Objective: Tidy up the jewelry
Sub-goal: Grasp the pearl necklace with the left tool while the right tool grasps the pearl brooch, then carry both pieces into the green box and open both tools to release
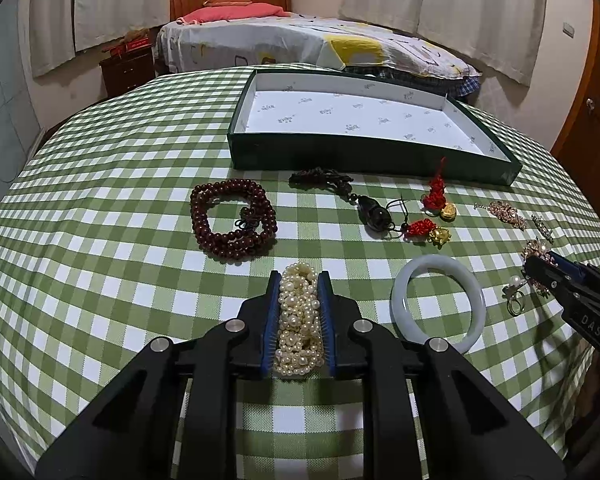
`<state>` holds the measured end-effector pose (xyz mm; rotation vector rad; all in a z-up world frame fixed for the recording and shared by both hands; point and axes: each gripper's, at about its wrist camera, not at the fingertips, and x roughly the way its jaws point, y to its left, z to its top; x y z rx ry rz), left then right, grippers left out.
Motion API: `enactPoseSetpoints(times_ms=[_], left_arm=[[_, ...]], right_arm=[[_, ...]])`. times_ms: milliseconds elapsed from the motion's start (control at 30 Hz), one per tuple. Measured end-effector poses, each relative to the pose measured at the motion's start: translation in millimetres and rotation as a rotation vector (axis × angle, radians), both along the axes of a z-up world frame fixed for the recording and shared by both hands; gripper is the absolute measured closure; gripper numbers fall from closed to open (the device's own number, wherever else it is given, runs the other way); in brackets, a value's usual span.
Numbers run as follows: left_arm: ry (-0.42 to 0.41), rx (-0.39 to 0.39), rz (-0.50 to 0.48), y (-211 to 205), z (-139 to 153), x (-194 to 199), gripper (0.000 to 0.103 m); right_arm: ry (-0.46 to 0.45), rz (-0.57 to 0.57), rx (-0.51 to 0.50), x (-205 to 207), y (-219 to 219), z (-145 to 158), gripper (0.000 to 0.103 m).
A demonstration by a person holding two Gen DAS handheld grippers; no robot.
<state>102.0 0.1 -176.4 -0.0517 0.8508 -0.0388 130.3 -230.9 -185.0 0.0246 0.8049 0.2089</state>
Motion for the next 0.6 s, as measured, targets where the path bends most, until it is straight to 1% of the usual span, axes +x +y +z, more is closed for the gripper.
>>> enactPoseSetpoints(times_ms=[133,333,600], left_arm=[[-0.007,-0.007,0.006,2,3,-1,0.086],[-0.035,-0.021,0.007,2,17,-4,0.087],[-0.113,-0.031,-0.006,-4,53,6,0.087]], right_arm=[[-0.018,-0.005,0.005,-2,-1,6,0.076],[-0.049,-0.010,0.019,-3,-1,19,0.076],[-0.121,-0.015,0.031,8,-3,50,0.076]])
